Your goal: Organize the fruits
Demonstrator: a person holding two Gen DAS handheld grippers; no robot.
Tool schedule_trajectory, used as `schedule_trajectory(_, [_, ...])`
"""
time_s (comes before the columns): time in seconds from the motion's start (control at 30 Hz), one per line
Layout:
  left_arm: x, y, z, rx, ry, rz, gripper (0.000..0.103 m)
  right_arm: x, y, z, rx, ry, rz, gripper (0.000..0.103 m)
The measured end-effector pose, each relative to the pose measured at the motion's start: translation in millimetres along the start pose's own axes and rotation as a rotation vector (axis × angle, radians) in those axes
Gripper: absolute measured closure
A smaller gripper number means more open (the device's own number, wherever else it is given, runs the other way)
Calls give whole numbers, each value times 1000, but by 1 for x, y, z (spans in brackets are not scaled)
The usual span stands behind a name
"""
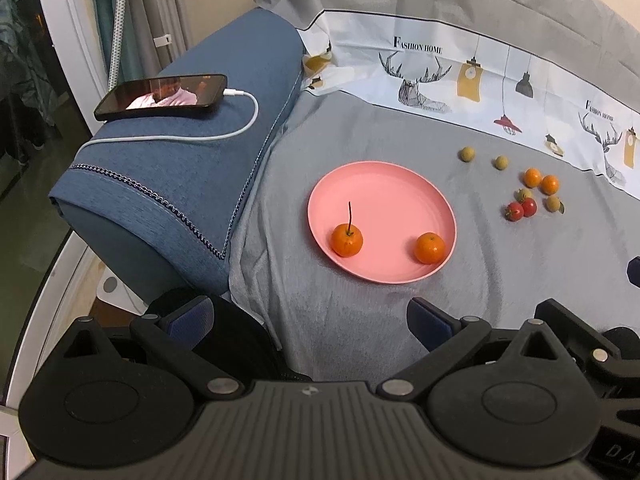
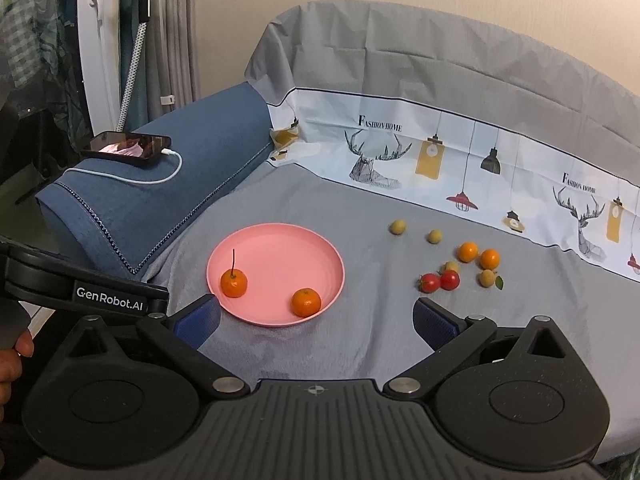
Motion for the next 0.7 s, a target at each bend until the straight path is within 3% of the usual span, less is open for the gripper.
schedule_trajectory(0.7, [-21, 6, -23, -72, 40, 21, 0, -24, -8, -16, -64, 10, 43, 1])
Point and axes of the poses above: each gripper's, at about its wrist camera, not at the fingertips, and x roughly against the way its jaws point, z to its left, y to its top, the point moved 1 cm from there along -x, roughly the way its jaws point, and after that the axes turned 13 degrees about x, right-handed, at the moved point
